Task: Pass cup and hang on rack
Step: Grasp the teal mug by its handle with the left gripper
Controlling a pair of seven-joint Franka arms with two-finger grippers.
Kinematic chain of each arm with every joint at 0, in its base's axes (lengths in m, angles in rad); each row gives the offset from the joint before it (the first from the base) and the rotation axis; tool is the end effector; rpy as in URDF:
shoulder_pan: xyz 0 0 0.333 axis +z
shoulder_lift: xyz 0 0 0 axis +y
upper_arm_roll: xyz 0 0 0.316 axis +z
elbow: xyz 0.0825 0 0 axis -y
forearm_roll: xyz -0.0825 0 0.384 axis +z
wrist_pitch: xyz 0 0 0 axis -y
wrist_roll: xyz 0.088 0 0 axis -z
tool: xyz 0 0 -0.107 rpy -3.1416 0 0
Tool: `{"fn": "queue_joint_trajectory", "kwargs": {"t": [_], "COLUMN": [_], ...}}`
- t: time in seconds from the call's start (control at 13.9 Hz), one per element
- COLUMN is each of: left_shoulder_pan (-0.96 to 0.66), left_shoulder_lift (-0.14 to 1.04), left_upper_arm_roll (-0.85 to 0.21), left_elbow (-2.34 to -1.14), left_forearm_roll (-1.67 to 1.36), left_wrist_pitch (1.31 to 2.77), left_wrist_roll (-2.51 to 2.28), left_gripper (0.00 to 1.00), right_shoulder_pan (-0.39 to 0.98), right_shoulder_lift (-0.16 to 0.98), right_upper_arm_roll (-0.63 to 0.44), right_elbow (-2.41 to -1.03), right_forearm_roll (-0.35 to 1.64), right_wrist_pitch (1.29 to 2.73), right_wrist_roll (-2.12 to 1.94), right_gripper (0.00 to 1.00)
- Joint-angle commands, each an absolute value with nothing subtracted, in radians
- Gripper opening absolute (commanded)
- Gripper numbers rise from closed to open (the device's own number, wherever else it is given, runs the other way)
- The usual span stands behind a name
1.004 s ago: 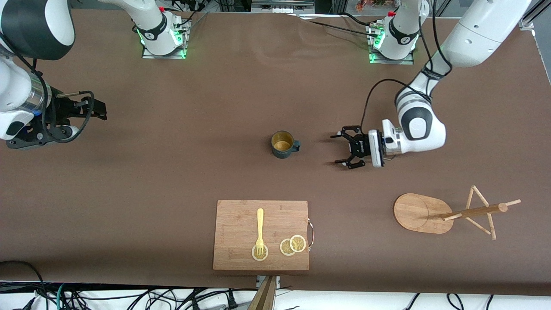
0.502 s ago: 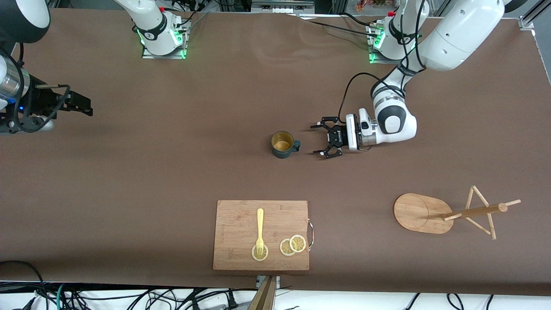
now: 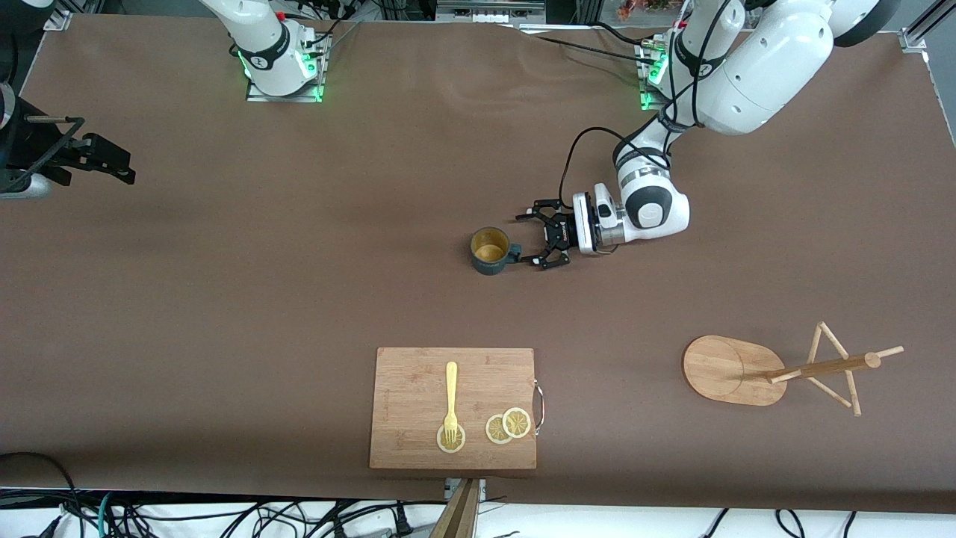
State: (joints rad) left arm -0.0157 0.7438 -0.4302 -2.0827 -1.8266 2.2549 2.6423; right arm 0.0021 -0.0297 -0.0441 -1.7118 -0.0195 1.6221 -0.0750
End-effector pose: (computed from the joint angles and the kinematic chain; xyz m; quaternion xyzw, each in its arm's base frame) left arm 0.4696 -0.2731 0.0864 0.6519 -0.4682 0.3938 0.4480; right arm 0.5447 -0.0252 0.5786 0.9994 0.0173 -0.0305 0.0073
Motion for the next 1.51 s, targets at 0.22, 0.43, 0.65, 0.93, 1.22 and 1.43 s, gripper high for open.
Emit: {"fn": "queue_joint_trajectory", "kwargs": {"t": [0.22,0.43,0.65,0.93,1.22,1.43], "left_shoulder_pan": [-0.075,-0.080,-0.083,-0.083,-0.075,-0.032], "left_shoulder_lift": [0.788,0.788,0.787,0.779,0.762,0.718], "left_upper_arm_roll": [-0.388,-0.387,-0.376,-0.374,-0.356,-0.351], "left_elbow": [-1.994,-1.994,-1.982,-1.983,-1.991,-2.022], "left_forearm_roll": [-1.844,-1.842,-1.841,-1.839,-1.839,-1.838], "left_wrist_pitch": [2.292,2.295,2.296,2.296,2.296,2.296], "left_wrist_roll": [2.677,2.678,2.692,2.692,2.685,2.680], "left_gripper": [1.00,0.71,0.41,0.21,0.00,0.00], "right_shoulder_pan": [-0.008,-0.006,-0.005,-0.005,-0.005,-0.006], "right_shoulder_lift": [-0.032,-0.026,-0.031,-0.029,-0.029,-0.029], "right_upper_arm_roll": [-0.038,-0.037,-0.037,-0.038,-0.038,-0.038], "right_elbow": [-1.694,-1.689,-1.689,-1.689,-1.690,-1.690], "right_forearm_roll": [-0.028,-0.028,-0.026,-0.021,-0.018,-0.018], "right_wrist_pitch": [1.588,1.592,1.583,1.591,1.585,1.583], "right_wrist_roll": [-0.061,-0.060,-0.060,-0.060,-0.060,-0.060], "right_gripper": [1.00,1.00,1.00,1.00,1.00,1.00]}}
